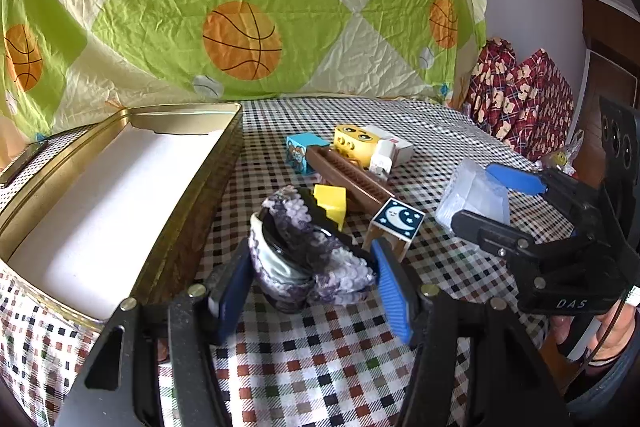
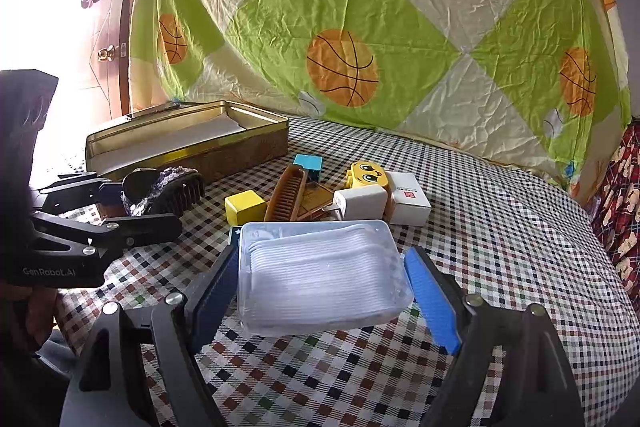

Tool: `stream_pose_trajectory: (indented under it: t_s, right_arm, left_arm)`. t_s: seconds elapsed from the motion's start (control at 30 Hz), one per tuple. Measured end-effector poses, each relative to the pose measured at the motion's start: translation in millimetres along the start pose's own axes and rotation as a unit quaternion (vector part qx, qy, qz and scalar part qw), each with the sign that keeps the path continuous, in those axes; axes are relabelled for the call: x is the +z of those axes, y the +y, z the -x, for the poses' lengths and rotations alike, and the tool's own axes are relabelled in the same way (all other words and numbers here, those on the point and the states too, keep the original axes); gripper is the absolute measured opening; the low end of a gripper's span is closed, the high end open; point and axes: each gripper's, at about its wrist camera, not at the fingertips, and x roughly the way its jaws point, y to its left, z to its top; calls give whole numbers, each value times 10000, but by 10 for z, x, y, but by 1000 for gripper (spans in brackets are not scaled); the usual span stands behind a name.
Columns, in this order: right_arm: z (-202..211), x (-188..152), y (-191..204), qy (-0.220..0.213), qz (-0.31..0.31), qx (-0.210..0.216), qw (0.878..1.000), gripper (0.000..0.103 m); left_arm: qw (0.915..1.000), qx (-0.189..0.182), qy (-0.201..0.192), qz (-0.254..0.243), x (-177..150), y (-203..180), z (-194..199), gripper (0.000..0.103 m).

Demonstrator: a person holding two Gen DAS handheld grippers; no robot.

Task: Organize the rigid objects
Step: 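Lift the geode with the left gripper and carry it over the gold tin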

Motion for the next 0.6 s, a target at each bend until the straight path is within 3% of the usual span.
stream_pose_trajectory:
  t_s: [0.6]
  right_arm:
    - [138,-28,-27,-459,-153,-225,9986,84]
  left_arm:
    - [9989,208,-402,-92,-44,-55,123,59]
